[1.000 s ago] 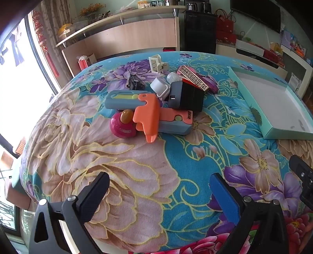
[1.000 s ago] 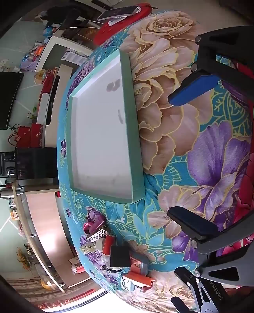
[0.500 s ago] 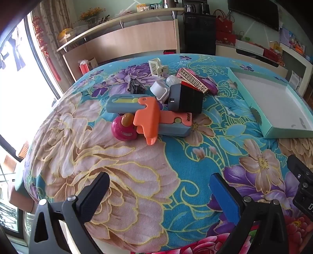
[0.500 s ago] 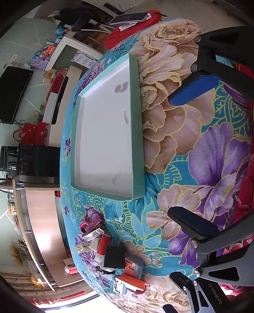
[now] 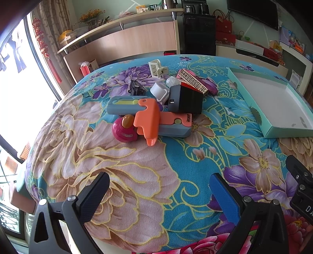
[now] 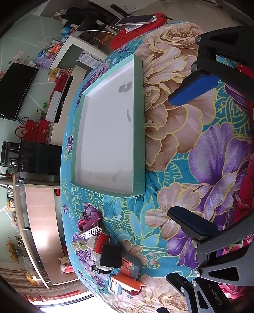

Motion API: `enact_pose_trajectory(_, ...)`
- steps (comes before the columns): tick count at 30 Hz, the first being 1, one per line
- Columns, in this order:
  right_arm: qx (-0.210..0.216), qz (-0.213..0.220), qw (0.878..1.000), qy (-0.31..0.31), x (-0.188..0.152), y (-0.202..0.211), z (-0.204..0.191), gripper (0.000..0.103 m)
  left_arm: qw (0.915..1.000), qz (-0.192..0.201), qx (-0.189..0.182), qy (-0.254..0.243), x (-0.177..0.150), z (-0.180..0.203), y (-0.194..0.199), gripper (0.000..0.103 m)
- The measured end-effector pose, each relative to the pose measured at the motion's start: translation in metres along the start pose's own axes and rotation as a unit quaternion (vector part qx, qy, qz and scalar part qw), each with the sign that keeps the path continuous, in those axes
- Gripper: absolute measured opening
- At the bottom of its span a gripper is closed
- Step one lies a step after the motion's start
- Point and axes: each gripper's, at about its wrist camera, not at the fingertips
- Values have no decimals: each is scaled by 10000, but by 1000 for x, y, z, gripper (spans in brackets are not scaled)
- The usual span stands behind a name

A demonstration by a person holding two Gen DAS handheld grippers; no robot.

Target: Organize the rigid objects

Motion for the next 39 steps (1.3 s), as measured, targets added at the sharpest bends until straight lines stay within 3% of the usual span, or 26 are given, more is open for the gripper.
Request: enact_pose_trajectory(39, -22, -38, 10000, 19, 2, -2, -2, 103, 10000, -70, 24, -49, -1, 4, -4, 103)
Point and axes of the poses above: each gripper's, at about its wrist camera, not at the fingertips, and y roughly against the way its jaws point, z to its right, x to its top, and after that the axes turned 6 degrees about -y, right-handed
